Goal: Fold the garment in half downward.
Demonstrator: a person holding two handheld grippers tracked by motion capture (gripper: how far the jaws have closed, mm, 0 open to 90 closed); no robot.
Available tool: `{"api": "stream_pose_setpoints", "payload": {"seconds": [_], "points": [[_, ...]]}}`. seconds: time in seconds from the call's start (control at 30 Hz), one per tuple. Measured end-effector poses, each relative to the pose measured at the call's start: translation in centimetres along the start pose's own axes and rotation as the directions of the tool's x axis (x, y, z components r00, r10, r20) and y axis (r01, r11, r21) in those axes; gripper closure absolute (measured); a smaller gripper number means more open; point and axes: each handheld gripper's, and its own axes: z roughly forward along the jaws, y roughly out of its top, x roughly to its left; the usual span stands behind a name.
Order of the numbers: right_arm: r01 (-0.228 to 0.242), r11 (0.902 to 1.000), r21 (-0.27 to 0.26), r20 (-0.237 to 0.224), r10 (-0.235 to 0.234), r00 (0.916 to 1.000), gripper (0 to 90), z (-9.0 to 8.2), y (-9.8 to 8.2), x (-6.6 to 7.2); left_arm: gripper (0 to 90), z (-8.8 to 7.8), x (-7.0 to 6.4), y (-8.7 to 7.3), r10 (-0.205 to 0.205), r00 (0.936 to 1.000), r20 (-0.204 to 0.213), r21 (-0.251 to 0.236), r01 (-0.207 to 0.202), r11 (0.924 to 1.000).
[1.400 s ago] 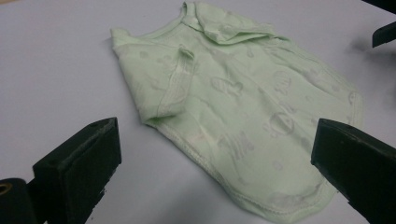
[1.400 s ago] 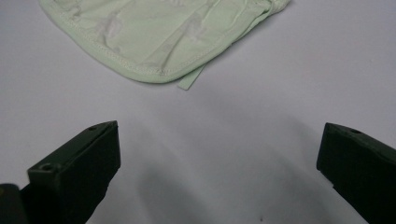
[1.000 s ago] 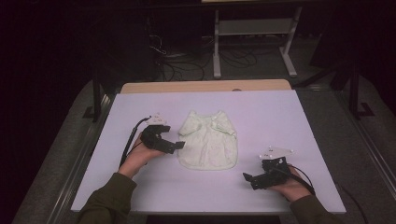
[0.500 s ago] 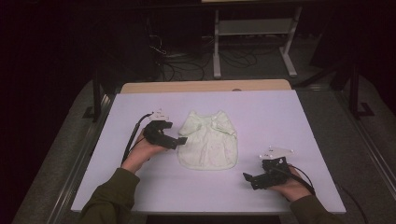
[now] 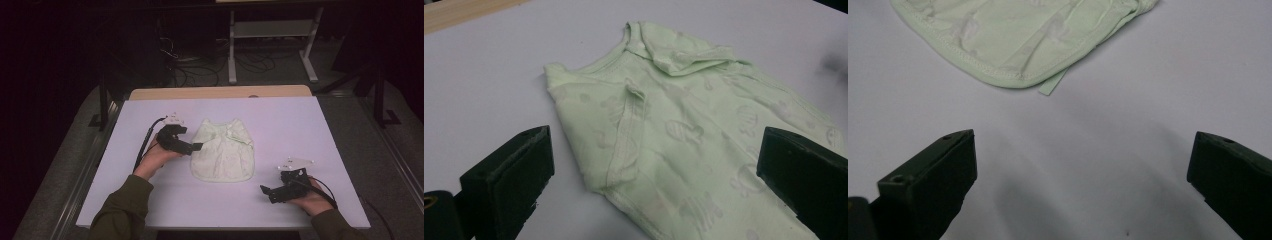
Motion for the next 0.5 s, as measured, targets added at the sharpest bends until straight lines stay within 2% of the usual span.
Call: {"api": "stream_pose_setpoints", "payload": {"seconds": [0.5], "points": [[0.006, 1.0000, -0.001, -0.004, -0.006, 1.0000, 0.0, 0.0, 0.0, 0.0, 1.6, 1.5, 0.6, 1.1, 0.004, 1.0000, 0.000, 0.009, -0.004, 1.0000]]}}
